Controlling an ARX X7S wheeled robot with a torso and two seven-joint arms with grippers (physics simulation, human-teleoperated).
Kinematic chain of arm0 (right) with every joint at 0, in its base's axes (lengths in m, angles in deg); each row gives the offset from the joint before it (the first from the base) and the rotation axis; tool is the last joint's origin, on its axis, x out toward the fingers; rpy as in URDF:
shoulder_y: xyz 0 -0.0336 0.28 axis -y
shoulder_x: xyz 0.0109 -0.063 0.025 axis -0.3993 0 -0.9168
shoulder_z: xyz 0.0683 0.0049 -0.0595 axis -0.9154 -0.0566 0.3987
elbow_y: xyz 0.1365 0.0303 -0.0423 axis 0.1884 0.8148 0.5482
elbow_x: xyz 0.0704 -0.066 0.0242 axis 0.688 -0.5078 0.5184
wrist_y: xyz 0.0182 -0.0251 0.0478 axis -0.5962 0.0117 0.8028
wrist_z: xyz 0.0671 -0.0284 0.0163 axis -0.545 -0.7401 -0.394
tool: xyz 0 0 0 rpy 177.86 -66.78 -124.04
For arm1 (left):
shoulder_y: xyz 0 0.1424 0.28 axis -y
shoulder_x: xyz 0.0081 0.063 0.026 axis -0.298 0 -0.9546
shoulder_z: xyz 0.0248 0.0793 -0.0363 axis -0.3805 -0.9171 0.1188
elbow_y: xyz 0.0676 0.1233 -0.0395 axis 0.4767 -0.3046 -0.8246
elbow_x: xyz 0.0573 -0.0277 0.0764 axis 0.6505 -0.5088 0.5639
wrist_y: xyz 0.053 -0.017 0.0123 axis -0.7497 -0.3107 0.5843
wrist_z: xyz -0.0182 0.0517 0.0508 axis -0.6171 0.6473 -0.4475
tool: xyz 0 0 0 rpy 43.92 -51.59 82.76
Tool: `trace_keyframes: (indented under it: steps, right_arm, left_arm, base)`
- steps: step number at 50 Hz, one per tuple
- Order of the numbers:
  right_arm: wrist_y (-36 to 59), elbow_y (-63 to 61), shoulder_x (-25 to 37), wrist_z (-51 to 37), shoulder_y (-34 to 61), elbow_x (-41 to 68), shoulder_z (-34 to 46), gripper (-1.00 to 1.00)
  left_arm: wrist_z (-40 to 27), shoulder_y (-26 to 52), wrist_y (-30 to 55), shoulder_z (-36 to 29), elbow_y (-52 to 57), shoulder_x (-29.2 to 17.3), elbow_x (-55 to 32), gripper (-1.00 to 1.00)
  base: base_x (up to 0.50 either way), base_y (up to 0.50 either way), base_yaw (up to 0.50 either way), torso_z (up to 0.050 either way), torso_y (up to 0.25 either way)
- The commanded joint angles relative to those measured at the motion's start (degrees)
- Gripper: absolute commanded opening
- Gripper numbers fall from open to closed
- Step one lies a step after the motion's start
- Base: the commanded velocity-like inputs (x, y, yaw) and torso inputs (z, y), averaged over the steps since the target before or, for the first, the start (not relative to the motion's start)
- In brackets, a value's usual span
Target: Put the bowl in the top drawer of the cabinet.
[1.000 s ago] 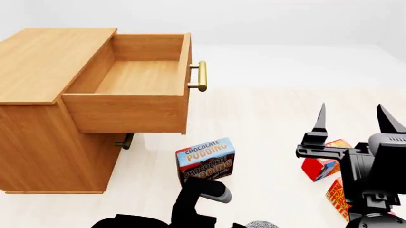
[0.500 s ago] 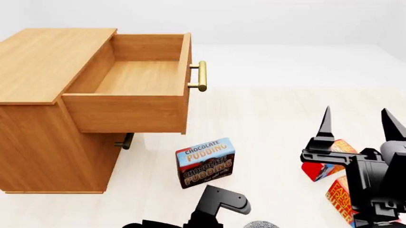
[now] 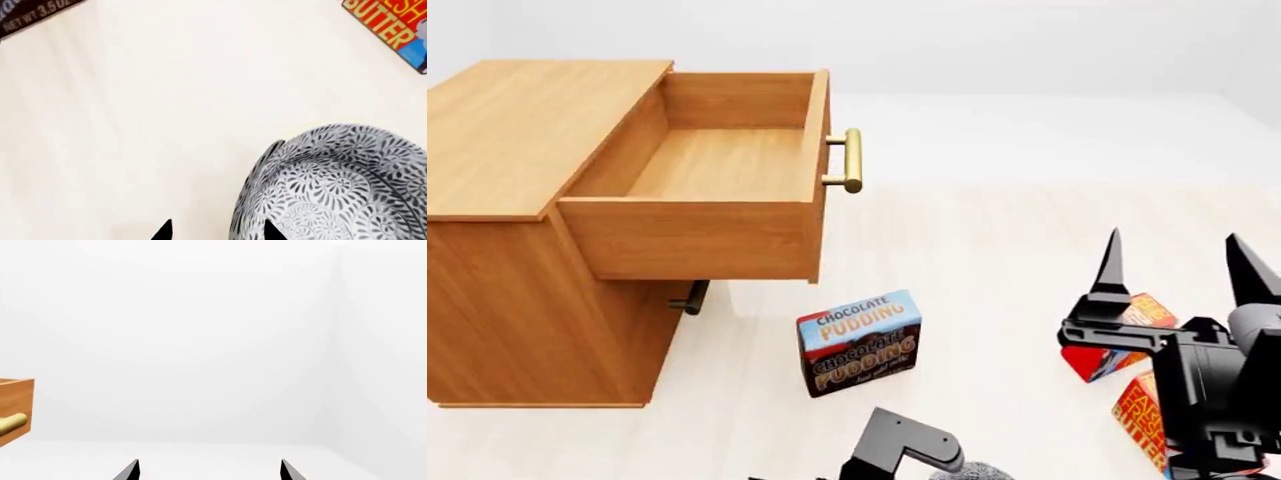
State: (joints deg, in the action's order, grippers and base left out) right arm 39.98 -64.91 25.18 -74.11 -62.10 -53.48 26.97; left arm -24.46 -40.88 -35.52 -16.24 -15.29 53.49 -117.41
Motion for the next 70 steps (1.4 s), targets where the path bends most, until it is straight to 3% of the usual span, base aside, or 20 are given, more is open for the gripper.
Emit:
trace_keyframes:
  steps: [1,11,24,39,55,70]
  right_arm:
    - [-1.1,0.8,-0.4,-0.2,-0.2,-0.4,0.8,1.00]
    - [-2.0,2.5,-0.7,0.0,-0.1,-0.6,1.7,1.00]
    - [-0.3,1.1,-0.3,-0.7,0.3,-0.5,2.4,1.00]
    - [1.9,-2.5,1.1,-1.1,-0.6,0.9,0.7,1.00]
    - [1.6,-1.9,0.8,-1.9,-0.3,-0.1,2.3,1.00]
    - [0.8,0.0,0.4,-1.7,0.8,-0.8,4.9,1.00]
  left_arm:
    - [3.6,-0.6,-1.5,-2.1,-2.6,0.6,4.1,-1.00]
    - [4.3,-0.8,-1.9,-0.7,0.2,-0.9,1.9,-1.00]
    - [0.6,-1.7,-4.4,8.2,16.5,-6.7,-9.9,-1.00]
    - [-0.8,-0.3,-9.4,16.2,25.1,-12.0,-12.5,-1.00]
    - [5.1,-3.9,-15.4,21.7,25.5,-17.9,-7.5,-1.00]
    - [2.4,-3.8,-15.8,26.9,30.1,-24.1,-21.4,-1.00]
  base:
    - [0.00,0.00,0.00,0.000,0.000]
    - [0.00,0.00,0.00,-0.001,0.000]
    - [0.00,0.00,0.00,0.000,0.000]
    - [0.00,0.00,0.00,0.000,0.000]
    - [0.00,0.00,0.00,0.000,0.000]
    - [0.00,0.00,0.00,0.000,0.000]
